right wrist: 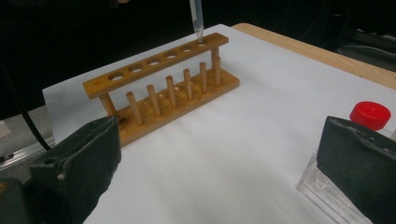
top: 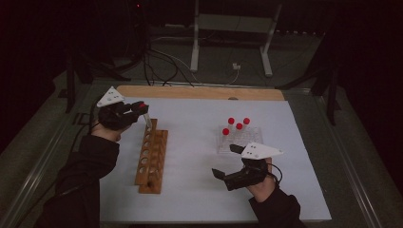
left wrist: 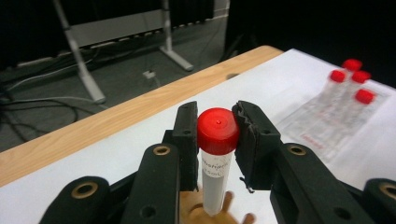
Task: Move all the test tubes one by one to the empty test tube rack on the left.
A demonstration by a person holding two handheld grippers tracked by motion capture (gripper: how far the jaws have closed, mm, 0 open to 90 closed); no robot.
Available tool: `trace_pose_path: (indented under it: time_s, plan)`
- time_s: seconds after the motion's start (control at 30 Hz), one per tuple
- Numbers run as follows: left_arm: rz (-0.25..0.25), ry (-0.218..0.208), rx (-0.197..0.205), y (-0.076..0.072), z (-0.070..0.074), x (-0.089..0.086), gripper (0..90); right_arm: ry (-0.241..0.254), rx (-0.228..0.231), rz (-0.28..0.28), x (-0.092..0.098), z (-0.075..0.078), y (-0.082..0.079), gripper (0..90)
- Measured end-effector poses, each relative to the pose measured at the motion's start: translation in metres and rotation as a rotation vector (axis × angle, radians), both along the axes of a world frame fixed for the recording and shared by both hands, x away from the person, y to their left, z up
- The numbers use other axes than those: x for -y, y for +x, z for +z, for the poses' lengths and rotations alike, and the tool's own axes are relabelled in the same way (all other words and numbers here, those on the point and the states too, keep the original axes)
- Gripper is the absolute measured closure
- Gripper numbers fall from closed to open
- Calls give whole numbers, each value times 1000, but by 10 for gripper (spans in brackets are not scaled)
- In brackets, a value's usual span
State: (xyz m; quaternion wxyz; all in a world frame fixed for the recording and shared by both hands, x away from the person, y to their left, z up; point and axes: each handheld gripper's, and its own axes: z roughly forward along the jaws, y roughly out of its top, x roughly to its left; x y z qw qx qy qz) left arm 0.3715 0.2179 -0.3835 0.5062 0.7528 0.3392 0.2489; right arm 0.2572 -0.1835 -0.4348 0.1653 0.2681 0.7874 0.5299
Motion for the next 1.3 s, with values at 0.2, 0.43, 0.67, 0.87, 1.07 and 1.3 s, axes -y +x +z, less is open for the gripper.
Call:
trace_pose_path:
  time_s: [0.2, 0.43, 0.67, 0.87, 1.07, 1.3]
  plan:
    - [15, 5, -19, 5, -15, -2, 719, 4, -1, -3, 1, -1, 0, 0]
    - [17, 1, -49, 8, -32, -2, 720, 5, -1, -5, 2, -1, 0, 0]
    - [14, 28, -69, 10, -46, 2, 719, 6, -2, -2, 2, -1, 0, 0]
    - [16, 53, -80, 11, -53, 4, 719, 7, -3, -4, 3, -1, 0, 0]
    - [20, 63, -88, 11, -60, 7, 719, 6, -7, 1, 2, -1, 0, 0]
    - [23, 60, -79, 11, -64, 5, 718, 10, -6, 3, 3, 1, 0, 0]
